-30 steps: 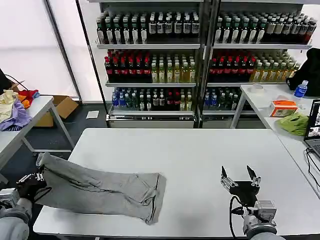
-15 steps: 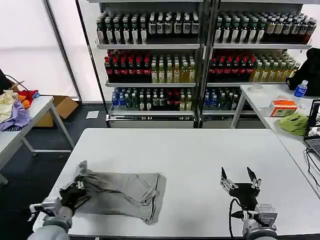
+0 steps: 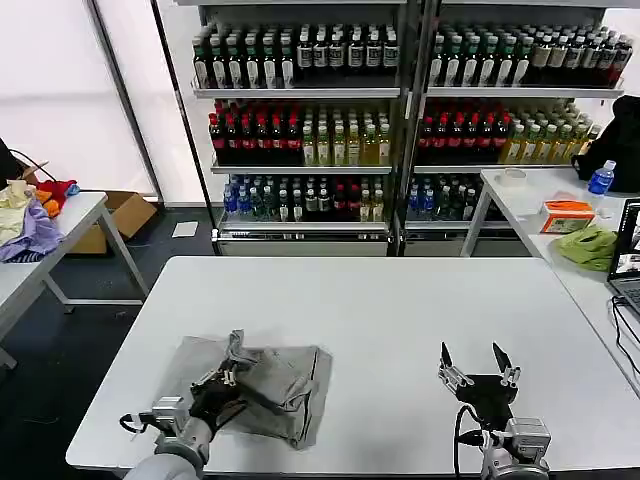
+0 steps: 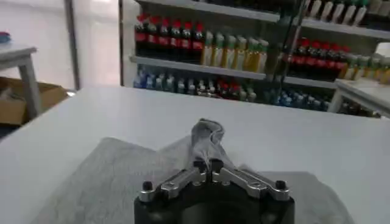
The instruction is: Fold and organize the clothes.
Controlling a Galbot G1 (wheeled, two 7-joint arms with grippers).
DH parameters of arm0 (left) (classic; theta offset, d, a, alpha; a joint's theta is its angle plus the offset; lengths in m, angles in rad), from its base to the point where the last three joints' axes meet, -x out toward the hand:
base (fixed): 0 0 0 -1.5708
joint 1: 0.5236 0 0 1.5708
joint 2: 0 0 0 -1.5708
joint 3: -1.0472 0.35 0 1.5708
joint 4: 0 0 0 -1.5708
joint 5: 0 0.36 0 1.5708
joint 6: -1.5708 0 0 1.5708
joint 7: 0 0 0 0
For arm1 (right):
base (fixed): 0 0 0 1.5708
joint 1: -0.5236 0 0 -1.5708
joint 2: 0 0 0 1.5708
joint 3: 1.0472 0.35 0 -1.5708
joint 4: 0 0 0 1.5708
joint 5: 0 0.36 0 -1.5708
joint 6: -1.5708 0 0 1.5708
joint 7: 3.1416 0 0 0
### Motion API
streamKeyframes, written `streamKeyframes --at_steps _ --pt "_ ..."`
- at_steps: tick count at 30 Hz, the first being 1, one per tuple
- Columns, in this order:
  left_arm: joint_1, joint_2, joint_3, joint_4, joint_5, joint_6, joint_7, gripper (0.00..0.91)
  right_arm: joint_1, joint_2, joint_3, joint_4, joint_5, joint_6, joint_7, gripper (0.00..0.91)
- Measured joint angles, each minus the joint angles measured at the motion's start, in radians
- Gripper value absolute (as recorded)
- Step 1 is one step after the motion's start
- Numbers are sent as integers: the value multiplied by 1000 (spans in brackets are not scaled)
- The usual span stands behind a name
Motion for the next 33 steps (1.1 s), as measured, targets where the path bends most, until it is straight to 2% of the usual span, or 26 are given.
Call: streamKeyframes --at_steps 13,31,32,33 --pt "-19 -36 118 -17 -62 36 -40 0 -22 16 -12 -11 -23 12 -1 907" --pt "-47 -90 173 5 -98 52 -46 0 -24 18 -24 -22 -28 20 -1 907" --pt "-48 -92 173 7 -97 51 -43 131 -24 19 -25 -22 -28 20 -1 907" --pt "-48 -95 173 11 -93 51 -40 312 -24 20 -26 -22 -28 20 -1 907"
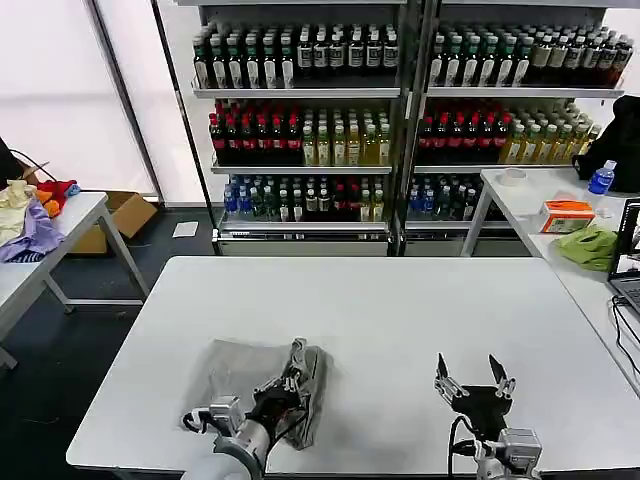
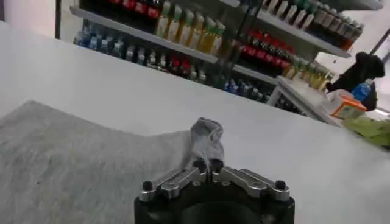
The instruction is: Fold and organize the clothes.
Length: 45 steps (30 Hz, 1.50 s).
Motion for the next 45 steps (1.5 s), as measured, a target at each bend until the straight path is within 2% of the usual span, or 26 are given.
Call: streamKeyframes --at_steps 1,15,24,32,39,45 --pt "0 -3 0 4 3 -1 3 907 0 1 -1 0 0 0 0 907" --pt "3 -41 28 22 -13 -30 39 907 -7 0 -2 2 -7 7 3 907" --pt "-6 -48 13 -32 -125 -42 42 907 -11 -3 -9 1 -12 12 3 907" --pt "-13 6 -99 -110 -241 -56 26 907 9 -14 -30 -4 -12 6 1 907" --pt "34 98 -255 -91 -151 -77 66 907 29 -24 -50 -12 -9 1 0 907" --pt "79 132 -336 -55 -76 -95 118 907 40 -31 -53 -12 -4 -1 -1 907"
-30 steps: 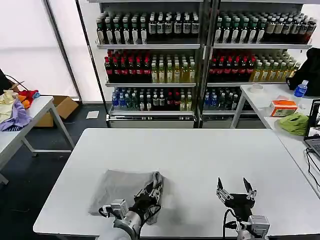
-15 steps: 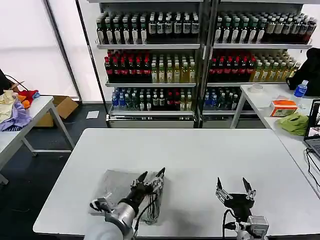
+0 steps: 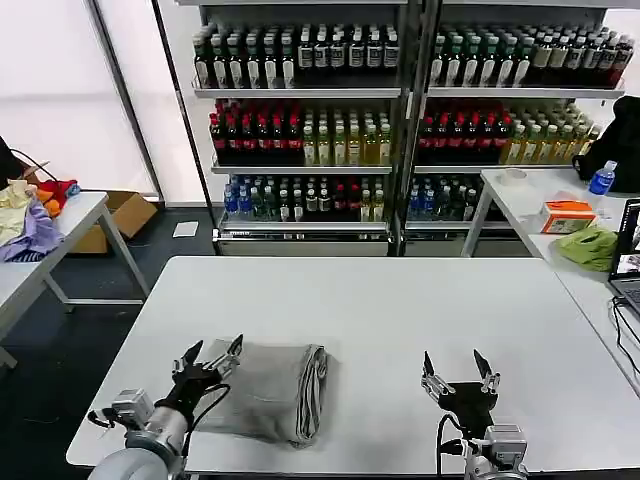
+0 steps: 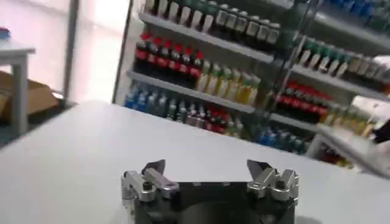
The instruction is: Fold and organize the clothes.
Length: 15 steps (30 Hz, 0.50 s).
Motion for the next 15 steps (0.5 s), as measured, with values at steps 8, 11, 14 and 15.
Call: streamKeyframes --at_steps 8,11,14,15 --pt "33 14 -37 24 55 1 49 907 -5 -2 1 2 1 4 0 907" --pt "43 17 -39 32 65 2 63 907 -9 -2 3 2 1 6 0 907" --pt "52 18 -39 42 77 2 73 907 -10 0 2 3 1 7 3 907" --pt "52 18 -38 46 79 2 77 907 -11 1 1 5 0 7 3 907"
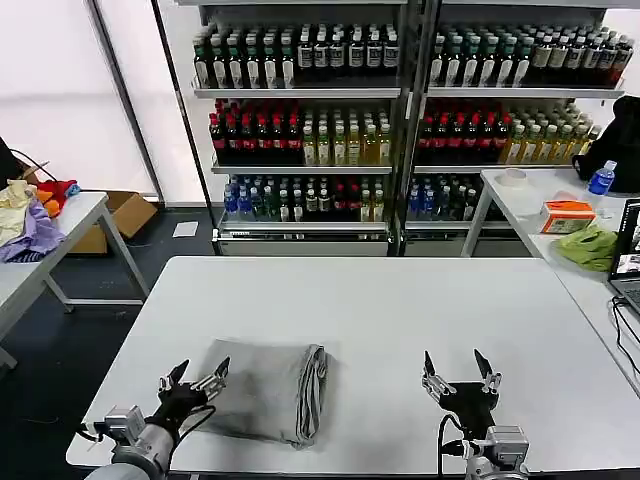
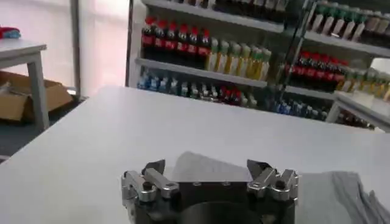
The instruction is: Fold and organize the clothes.
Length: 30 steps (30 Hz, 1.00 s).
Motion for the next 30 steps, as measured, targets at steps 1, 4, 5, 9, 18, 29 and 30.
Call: streamKeyframes --at_steps 1,4,5,9,18,29,30 --pt "0 0 1 4 3 0 4 907 -1 1 -1 1 0 0 0 907" --pt "0 -1 3 15 11 0 13 907 -5 0 0 6 -2 0 0 907" --pt "-1 -1 5 20 14 -1 16 907 -7 0 0 8 -2 0 0 907" --pt "-5 -3 7 39 22 -4 24 907 -14 -3 5 15 -3 0 0 907" --pt "4 7 7 62 43 -2 45 161 -22 -5 8 27 -3 2 1 907" --pt "3 -2 15 92 54 4 59 71 -28 -8 15 36 -2 5 1 907" --pt "5 -3 16 94 54 5 62 50 -28 -8 15 36 -1 5 1 907"
